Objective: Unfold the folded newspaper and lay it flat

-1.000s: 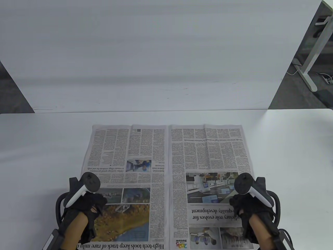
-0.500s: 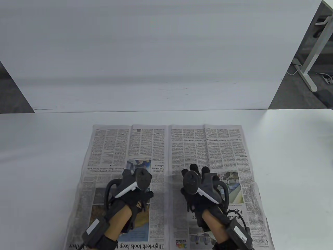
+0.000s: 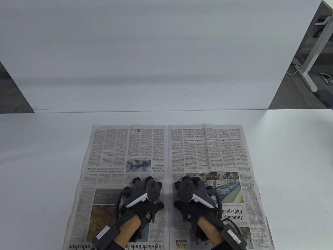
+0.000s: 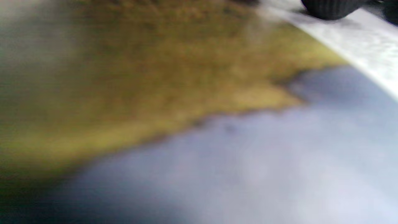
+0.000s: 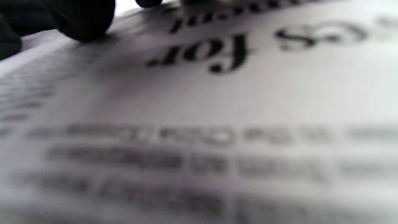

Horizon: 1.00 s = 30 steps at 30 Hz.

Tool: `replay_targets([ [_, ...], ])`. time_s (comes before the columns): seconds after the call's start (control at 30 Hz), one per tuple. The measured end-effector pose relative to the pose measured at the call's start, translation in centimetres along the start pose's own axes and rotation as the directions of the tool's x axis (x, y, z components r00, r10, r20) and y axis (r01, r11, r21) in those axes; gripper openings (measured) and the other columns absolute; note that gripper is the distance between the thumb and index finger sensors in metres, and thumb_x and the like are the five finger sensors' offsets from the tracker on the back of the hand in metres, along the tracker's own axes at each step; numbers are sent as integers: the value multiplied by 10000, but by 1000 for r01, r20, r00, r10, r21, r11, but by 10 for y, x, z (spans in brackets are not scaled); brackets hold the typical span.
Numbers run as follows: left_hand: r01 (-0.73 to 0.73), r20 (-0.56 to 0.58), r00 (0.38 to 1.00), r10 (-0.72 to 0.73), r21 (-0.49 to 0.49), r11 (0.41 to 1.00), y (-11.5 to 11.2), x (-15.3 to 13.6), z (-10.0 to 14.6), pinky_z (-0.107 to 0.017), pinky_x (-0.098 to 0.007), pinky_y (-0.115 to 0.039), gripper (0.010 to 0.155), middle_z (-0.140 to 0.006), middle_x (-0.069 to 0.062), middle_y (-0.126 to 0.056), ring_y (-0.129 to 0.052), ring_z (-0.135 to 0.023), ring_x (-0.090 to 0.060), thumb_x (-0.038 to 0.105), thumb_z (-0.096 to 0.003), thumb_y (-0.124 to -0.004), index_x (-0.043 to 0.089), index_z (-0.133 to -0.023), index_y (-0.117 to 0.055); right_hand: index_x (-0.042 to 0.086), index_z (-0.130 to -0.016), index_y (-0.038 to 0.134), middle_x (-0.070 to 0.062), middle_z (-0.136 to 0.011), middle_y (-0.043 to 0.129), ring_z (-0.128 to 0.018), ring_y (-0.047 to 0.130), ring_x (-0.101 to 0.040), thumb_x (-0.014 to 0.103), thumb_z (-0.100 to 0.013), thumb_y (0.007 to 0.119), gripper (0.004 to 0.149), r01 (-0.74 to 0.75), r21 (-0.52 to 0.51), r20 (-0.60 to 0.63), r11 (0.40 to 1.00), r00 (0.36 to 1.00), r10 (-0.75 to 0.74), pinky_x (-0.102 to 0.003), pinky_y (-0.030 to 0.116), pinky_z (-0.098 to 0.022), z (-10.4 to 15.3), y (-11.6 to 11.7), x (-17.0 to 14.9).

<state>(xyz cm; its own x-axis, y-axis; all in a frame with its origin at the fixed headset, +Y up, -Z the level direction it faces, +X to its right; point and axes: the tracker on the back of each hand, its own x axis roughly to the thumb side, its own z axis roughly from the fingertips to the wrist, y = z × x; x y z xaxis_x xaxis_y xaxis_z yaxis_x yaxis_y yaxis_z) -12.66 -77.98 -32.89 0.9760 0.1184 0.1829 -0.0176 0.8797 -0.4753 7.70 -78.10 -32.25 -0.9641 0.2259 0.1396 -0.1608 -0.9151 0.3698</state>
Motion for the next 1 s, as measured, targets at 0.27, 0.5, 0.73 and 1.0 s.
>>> replay_targets([
  [0.27, -53, -37, 998, 54, 26, 998, 0, -19, 1, -696, -769, -175, 746, -1163, -20, -36, -16, -1033, -522, 578, -474, -620, 408, -1069, -202, 312, -1079, 364, -80, -1193, 224, -1044, 157, -490, 547, -475, 685, 724, 22, -10, -58, 1000, 998, -22, -795, 276, -617, 3, -4, -21],
  [0.5, -106, -93, 990, 108, 27, 994, 2, -41, 2, -698, -764, -152, 744, -1159, -9, -27, 3, -1035, -501, 567, -477, -628, 410, -1067, -203, 313, -1080, 365, -74, -1193, 223, -1047, 153, -477, 549, -476, 683, 723, 53, -31, -128, 998, 990, -56, -790, 271, -619, 6, -9, -49],
  [0.73, -168, -177, 969, 174, 46, 985, 6, -71, 3, -697, -763, -133, 748, -1157, -2, -18, 18, -1030, -503, 563, -476, -633, 412, -1067, -201, 305, -1083, 359, -76, -1193, 215, -1042, 144, -484, 553, -477, 682, 731, 97, -66, -235, 993, 966, -110, -789, 263, -616, 7, -15, -79],
  [1.0, -256, -289, 918, 271, 90, 963, 9, -114, 7, -699, -751, -100, 753, -1153, 7, -11, 45, -1029, -487, 553, -473, -644, 413, -1067, -202, 295, -1090, 342, -82, -1193, 197, -1039, 133, -481, 554, -480, 682, 744, 156, -116, -363, 981, 913, -188, -780, 240, -622, 14, -22, -123],
])
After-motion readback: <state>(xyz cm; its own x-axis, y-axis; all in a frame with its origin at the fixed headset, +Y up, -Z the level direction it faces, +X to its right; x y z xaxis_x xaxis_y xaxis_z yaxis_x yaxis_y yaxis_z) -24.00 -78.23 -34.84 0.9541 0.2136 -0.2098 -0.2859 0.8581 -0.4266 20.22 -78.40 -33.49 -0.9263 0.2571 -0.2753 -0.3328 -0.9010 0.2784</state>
